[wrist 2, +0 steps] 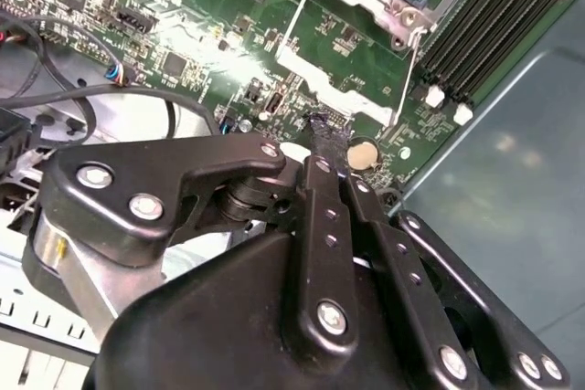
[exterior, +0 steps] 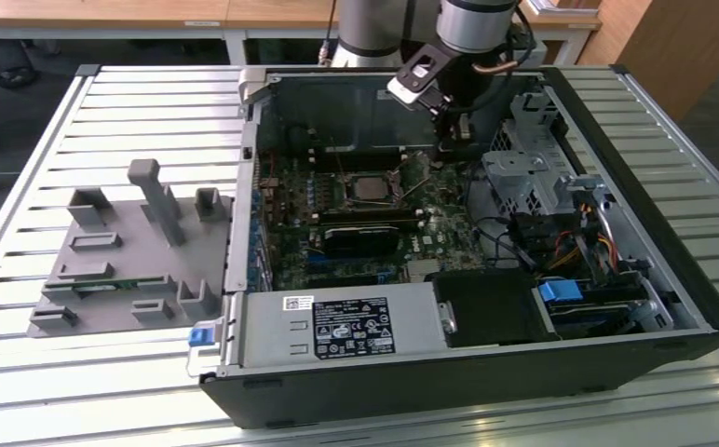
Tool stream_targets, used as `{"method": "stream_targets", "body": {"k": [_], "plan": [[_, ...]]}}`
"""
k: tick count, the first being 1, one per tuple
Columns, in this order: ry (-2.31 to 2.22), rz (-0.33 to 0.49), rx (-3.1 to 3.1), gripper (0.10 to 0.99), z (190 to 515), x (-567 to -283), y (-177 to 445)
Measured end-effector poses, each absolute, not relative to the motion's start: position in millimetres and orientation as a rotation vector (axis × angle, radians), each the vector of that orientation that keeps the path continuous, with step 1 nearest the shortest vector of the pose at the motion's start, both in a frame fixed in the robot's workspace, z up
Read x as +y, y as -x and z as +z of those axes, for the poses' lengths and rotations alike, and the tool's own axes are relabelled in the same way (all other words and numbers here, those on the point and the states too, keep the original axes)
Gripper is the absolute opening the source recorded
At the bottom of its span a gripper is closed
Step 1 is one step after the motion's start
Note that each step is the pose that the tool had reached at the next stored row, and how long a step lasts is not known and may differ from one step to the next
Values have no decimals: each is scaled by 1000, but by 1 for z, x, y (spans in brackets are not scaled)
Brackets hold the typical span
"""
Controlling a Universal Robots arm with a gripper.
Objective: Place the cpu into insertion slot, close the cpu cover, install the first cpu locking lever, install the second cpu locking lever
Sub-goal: 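Close the cpu cover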
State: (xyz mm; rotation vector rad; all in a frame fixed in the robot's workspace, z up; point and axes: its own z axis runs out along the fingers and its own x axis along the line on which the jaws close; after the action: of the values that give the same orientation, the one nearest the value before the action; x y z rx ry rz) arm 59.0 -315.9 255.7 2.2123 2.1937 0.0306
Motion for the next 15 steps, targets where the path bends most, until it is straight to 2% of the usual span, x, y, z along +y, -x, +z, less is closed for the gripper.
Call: {"method": "stream_targets", "body": {"k": [15], "plan": [[-2216,21,2198,106,241,-316,-57]]}}
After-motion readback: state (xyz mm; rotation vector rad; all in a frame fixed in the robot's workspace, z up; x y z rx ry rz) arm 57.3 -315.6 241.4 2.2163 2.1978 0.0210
